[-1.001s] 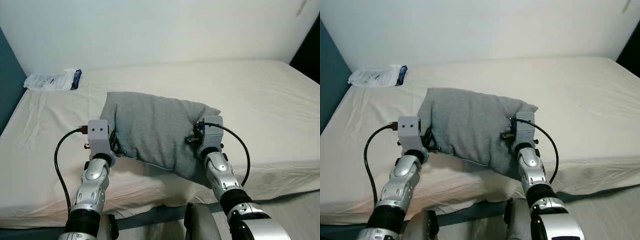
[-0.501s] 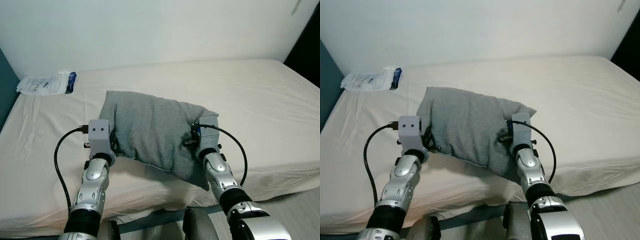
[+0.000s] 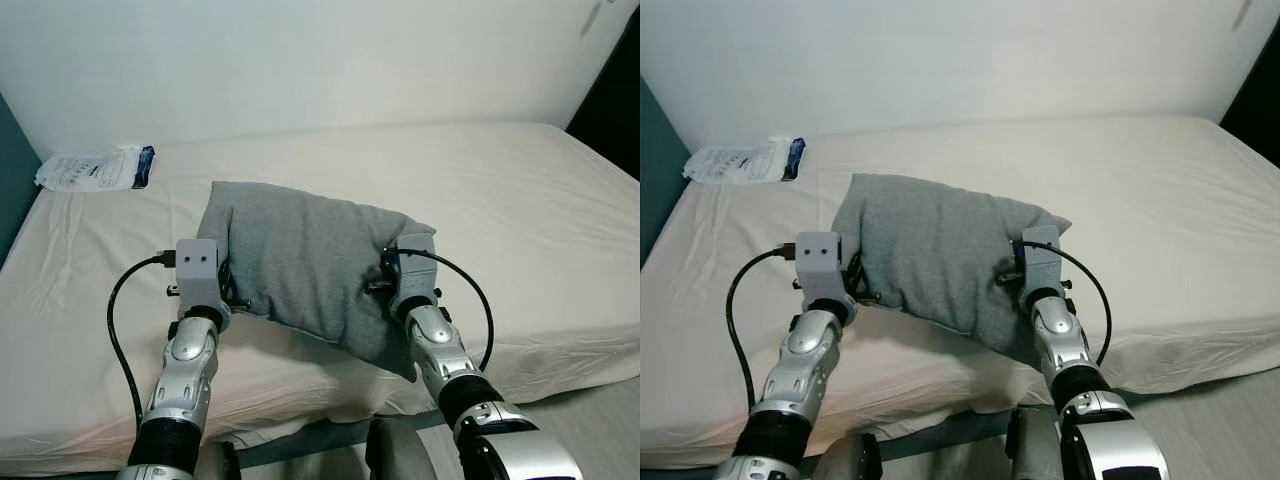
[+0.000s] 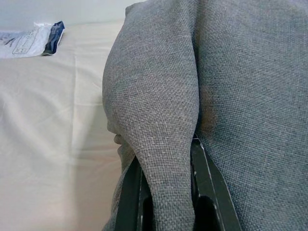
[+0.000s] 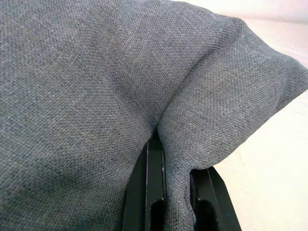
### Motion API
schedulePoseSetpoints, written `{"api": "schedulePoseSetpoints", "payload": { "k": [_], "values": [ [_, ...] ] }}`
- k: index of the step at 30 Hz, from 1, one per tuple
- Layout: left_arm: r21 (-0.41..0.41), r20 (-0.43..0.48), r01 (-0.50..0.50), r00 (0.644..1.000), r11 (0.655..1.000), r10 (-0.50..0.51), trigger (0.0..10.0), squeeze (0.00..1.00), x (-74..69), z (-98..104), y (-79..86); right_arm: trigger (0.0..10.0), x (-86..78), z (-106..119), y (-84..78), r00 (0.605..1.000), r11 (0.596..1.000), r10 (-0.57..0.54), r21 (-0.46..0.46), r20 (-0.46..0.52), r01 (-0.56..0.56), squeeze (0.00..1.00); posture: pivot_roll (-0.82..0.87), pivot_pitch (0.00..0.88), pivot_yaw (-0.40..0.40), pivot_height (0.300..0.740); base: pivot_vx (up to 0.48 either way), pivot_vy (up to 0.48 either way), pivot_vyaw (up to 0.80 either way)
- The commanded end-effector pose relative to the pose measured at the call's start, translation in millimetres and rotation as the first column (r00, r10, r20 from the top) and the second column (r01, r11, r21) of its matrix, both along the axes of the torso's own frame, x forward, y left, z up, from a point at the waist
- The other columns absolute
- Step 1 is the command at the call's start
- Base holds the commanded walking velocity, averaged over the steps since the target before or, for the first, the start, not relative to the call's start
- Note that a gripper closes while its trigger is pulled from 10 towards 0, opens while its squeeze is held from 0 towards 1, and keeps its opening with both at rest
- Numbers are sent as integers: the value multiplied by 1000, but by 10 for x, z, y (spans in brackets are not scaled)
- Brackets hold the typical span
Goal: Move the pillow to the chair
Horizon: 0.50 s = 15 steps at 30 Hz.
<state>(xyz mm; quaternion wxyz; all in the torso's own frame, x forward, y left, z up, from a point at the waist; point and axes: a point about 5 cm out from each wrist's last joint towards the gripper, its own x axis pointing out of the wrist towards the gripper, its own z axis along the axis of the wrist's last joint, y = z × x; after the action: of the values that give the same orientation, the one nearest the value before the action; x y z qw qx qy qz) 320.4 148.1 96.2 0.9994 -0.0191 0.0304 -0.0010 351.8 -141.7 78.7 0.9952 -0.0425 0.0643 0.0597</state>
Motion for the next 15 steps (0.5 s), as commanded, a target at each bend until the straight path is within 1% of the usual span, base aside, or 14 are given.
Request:
{"api": "schedulePoseSetpoints", "payload": {
  "k": [1, 6, 15],
  "values": [
    [10, 71, 57, 996, 998, -58, 10000, 0, 41, 120, -151, 10000, 24, 46, 150, 997, 997, 75, -11, 15, -75, 0, 2, 0, -76, 612, 0, 0, 0],
    [6, 71, 60, 996, 998, -60, 10000, 0, 43, 118, -176, 10000, 17, 36, 195, 993, 993, 114, -42, 9, -114, 0, 1, 0, -75, 627, 0, 0, 0],
    [5, 71, 60, 996, 998, -61, 10000, 0, 47, 116, -174, 10000, 19, 38, 212, 992, 992, 123, -39, 8, -123, 0, 0, 0, -72, 647, 0, 0, 0]
  ]
}}
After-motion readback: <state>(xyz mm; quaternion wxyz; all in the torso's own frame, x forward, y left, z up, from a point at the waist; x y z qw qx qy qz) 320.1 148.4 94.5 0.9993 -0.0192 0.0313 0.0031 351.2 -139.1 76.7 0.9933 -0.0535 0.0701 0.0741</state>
